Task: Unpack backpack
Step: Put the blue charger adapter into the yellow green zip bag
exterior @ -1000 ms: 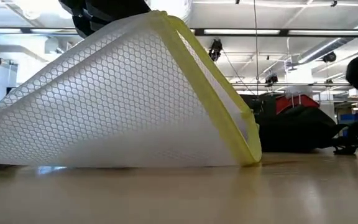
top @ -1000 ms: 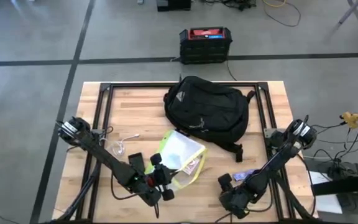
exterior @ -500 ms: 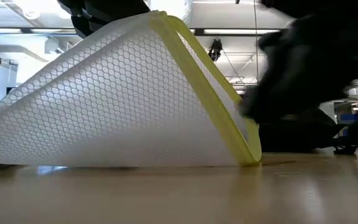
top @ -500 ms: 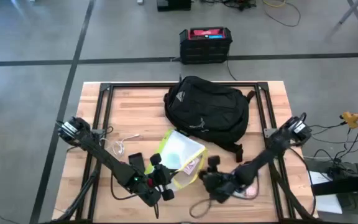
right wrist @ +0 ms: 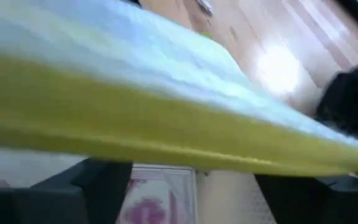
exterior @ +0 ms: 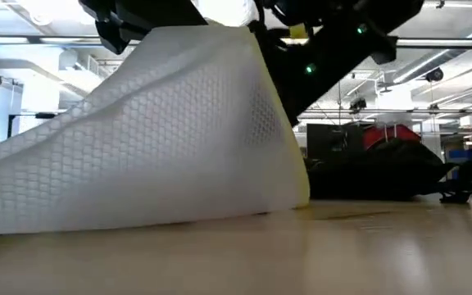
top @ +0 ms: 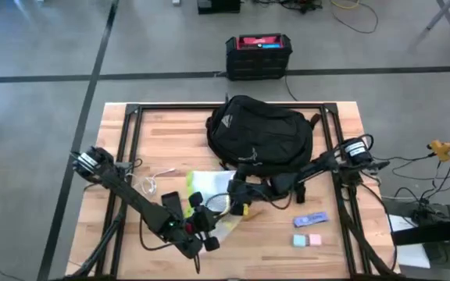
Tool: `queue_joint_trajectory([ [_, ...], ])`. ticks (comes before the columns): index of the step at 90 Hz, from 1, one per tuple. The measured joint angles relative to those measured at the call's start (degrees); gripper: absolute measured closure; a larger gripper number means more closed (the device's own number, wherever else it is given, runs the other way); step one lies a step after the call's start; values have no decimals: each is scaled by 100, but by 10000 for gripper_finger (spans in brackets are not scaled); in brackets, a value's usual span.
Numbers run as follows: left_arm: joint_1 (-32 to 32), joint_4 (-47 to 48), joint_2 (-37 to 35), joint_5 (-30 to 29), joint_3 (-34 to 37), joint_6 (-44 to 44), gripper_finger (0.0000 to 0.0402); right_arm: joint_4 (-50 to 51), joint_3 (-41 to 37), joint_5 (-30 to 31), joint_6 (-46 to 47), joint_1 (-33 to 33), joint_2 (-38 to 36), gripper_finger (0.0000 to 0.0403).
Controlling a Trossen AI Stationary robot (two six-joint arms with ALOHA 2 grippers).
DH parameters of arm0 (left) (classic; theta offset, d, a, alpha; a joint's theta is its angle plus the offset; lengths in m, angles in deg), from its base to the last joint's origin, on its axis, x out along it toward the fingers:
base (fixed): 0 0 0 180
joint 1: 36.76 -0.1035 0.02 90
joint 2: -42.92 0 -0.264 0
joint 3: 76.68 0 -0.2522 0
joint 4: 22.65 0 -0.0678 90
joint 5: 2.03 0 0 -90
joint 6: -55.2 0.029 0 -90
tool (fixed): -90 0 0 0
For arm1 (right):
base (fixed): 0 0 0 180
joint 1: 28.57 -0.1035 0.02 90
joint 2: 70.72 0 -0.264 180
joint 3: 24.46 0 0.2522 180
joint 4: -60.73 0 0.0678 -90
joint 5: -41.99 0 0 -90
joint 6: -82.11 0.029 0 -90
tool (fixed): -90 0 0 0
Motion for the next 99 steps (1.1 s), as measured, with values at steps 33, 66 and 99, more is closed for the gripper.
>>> queue_joint_trajectory([
  [33,23,647,4,754,35,167,402,1948,13,-15,80,-840,-774,79],
  [66,-76,1403,-505,932,28,285,402,4232,2,-1096,1840,-2472,-1796,107],
  [99,-76,1410,-542,923,28,258,402,4907,-228,-1035,4628,-4150,-1544,135],
])
